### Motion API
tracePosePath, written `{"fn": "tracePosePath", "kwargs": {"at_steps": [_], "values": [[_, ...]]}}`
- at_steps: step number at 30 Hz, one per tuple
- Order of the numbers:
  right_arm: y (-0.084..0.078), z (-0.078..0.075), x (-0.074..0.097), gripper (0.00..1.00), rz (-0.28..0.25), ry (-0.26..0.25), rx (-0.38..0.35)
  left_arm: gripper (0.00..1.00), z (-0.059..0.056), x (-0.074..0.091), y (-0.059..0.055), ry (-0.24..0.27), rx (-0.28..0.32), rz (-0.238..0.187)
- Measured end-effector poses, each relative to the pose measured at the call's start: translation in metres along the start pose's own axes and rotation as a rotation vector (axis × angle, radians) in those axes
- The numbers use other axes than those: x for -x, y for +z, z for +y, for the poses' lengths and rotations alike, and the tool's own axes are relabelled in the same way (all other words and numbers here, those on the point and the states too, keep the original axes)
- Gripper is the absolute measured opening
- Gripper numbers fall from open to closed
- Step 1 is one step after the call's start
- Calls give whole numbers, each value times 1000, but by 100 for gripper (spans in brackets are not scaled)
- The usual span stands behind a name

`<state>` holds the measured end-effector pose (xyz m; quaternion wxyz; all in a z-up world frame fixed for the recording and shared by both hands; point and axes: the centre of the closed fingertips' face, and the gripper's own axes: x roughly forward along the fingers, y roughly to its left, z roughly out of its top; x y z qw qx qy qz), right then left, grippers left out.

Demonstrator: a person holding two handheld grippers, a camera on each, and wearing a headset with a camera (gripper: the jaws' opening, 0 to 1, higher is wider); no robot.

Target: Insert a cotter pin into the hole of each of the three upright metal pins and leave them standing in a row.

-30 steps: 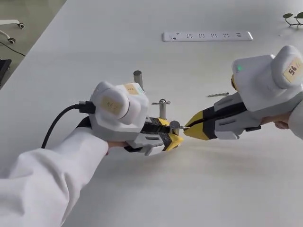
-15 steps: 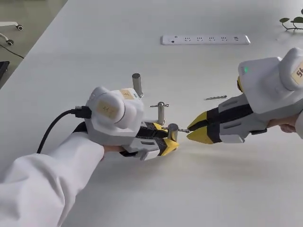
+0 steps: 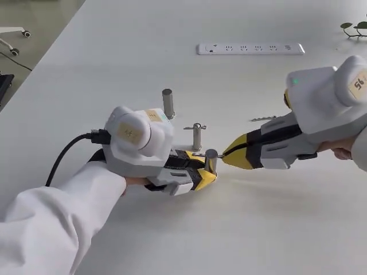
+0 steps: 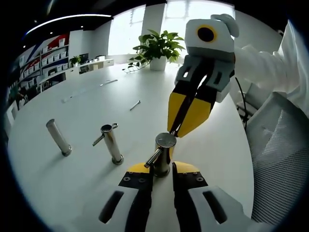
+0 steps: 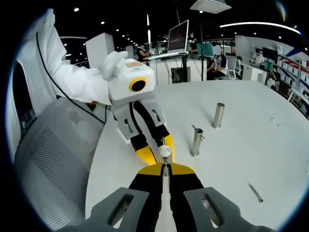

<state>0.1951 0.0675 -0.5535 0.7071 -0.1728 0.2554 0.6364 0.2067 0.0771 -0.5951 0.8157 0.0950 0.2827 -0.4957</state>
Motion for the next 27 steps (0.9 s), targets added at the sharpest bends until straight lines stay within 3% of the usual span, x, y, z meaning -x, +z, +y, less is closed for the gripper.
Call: {"fn": "tracePosePath", "kwargs": {"at_steps": [7,9,11,12,20,25,27], "values": [[2,1,-1,0,-10,-2,-4,18,0,0,-2,4,8,-1],[2,1,0,10,-16,-11,-9,22,1,4,-2,4,28,-9],[1,0,0,22,-11,-15,-22,28,2,8,-1,5,35,-24],[1,0,-1,23,-14,-18,-21,31,2,9,-2,6,38,-25],[2,3,-10,28,-36,-23,-44,72,-10,27,-6,-53,36,-28],[-3,5,-19,28,-36,-20,-59,87,-21,41,-2,-100,33,-76],[-5,5,-22,28,-31,-18,-71,92,-23,44,-5,-107,15,-61]]}}
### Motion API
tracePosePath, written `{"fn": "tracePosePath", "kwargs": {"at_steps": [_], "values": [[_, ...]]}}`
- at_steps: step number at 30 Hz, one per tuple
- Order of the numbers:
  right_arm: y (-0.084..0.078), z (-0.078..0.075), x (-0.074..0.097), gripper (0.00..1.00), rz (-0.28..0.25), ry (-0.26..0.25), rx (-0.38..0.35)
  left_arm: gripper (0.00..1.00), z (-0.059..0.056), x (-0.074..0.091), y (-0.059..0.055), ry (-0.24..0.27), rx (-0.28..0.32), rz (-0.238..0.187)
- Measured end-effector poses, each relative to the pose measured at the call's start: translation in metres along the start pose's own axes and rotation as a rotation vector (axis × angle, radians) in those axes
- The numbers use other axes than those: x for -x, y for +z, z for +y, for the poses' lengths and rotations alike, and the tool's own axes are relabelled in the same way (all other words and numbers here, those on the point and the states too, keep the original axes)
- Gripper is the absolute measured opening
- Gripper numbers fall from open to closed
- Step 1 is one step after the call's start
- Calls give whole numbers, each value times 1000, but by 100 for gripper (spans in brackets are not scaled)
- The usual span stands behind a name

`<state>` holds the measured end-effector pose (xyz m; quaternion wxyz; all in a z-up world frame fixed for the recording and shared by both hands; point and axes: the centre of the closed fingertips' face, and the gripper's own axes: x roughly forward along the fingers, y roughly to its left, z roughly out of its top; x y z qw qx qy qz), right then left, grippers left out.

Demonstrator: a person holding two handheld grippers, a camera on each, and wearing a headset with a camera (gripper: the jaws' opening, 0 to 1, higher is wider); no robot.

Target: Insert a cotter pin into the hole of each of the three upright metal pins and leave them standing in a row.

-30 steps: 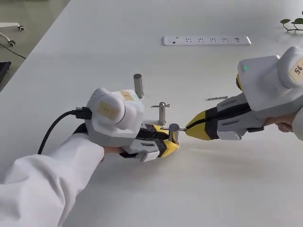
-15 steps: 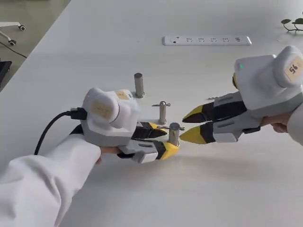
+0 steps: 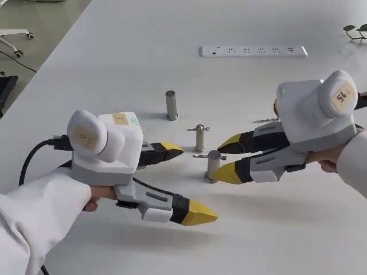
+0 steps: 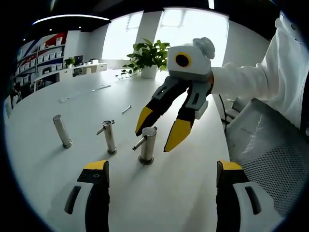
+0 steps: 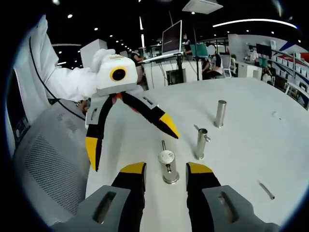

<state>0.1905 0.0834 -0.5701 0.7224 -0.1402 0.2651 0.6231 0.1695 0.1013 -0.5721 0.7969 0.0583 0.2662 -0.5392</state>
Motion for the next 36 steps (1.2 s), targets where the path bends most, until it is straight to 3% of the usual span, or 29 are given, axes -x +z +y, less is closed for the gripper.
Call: {"fn": "tracePosePath", "kwargs": {"at_steps": [3,6,15,20,23,25,28,36], "values": [[-1,-1,-4,27,-1,-2,-11,97,-2,4,-6,2,-19,24],[-1,0,-7,27,-1,0,-22,99,-3,9,-7,13,-1,12],[0,0,-16,22,11,6,-22,99,0,15,-11,46,17,15],[0,0,-19,14,11,8,-29,99,0,16,-14,50,23,28],[-1,-2,-20,12,22,2,-10,98,4,17,-16,75,11,38],[-1,-2,-19,11,24,4,0,97,7,17,-17,88,43,31],[1,-6,-15,9,31,-28,96,97,8,18,-18,92,61,29],[-4,-8,-4,8,40,-1,150,95,10,19,-23,109,63,52]]}}
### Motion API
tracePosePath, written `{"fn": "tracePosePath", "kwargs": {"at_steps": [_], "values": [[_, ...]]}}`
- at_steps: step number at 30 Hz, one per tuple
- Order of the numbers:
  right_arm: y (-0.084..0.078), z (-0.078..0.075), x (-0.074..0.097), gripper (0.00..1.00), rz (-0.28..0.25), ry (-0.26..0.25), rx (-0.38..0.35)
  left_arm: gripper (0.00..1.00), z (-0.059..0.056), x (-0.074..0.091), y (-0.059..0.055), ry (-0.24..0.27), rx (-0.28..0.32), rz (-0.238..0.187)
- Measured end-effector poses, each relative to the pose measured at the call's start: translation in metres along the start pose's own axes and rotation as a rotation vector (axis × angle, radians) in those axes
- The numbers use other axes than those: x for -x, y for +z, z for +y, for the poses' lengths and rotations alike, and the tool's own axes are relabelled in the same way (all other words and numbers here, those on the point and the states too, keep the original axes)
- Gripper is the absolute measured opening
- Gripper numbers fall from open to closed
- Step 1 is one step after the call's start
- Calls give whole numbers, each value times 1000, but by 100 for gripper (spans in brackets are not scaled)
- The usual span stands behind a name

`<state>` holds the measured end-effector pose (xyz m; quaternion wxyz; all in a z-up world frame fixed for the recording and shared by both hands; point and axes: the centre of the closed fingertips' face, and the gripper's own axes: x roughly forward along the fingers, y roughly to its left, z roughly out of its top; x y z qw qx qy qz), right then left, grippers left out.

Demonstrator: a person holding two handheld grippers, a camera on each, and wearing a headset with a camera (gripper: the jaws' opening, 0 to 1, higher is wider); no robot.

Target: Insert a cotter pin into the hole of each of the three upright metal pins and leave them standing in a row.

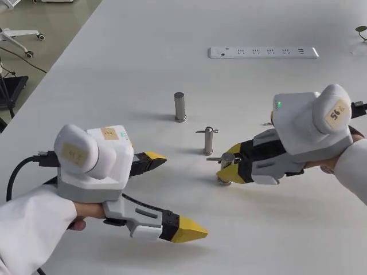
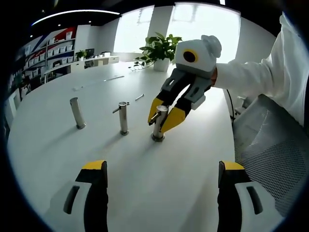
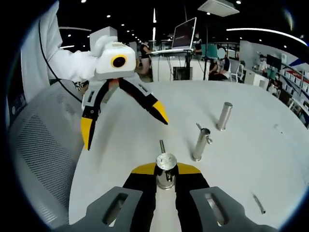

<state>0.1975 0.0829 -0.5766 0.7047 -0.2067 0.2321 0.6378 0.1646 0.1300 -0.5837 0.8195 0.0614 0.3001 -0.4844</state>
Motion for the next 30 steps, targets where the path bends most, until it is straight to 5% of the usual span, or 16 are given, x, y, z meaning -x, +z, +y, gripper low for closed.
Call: {"fn": "tracePosePath", "kwargs": {"at_steps": [8,15,30], "values": [[-2,-46,27,8,-64,-109,-77,96,8,1,-1,45,6,11],[-20,-74,32,8,-48,-142,-102,95,13,4,-2,60,21,8],[-20,-69,23,8,-68,-115,-88,90,11,9,-3,67,26,10]]}}
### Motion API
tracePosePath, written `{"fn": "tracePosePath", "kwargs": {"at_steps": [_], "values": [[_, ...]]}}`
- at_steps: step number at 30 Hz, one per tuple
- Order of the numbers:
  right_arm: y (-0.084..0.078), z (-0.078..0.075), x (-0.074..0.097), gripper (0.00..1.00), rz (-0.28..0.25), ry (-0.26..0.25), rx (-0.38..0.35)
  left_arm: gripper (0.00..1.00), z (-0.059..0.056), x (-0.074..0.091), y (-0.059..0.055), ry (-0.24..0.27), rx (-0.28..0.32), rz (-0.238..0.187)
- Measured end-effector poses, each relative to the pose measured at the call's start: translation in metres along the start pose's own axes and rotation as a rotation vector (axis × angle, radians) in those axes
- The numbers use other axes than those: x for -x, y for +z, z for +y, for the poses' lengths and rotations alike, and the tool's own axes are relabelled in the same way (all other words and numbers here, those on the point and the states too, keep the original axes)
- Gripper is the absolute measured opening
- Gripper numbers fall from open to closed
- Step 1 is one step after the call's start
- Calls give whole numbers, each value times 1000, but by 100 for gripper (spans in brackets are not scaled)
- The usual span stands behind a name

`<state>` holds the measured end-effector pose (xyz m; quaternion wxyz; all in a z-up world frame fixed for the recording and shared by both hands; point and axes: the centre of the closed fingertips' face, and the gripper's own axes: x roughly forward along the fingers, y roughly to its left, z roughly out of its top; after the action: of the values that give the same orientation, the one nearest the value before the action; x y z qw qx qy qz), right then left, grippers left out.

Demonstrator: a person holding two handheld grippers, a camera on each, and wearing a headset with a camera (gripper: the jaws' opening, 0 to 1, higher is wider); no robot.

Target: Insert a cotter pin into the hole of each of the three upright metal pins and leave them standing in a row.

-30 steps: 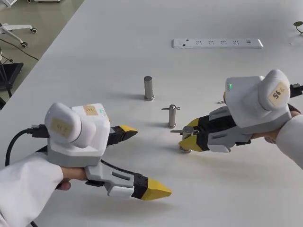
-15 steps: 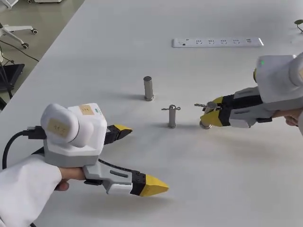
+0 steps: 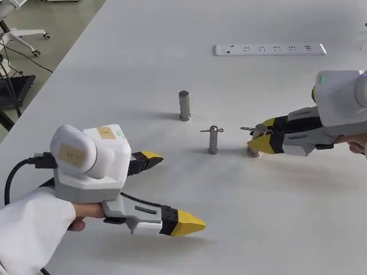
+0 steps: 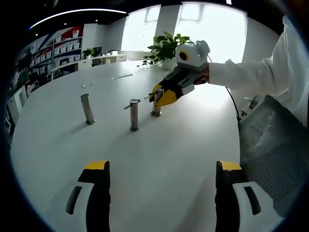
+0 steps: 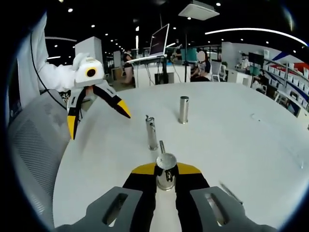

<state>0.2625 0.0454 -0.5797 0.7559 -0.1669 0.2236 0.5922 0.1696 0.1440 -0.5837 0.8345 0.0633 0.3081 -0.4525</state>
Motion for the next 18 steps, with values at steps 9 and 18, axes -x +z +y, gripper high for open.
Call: {"fn": "tracePosePath", "kwargs": {"at_steps": [9,18], "values": [[3,5,-2,9,-13,4,9,90,0,0,-2,4,5,0],[20,14,9,35,-51,-13,-24,91,-1,6,6,12,6,-27]]}}
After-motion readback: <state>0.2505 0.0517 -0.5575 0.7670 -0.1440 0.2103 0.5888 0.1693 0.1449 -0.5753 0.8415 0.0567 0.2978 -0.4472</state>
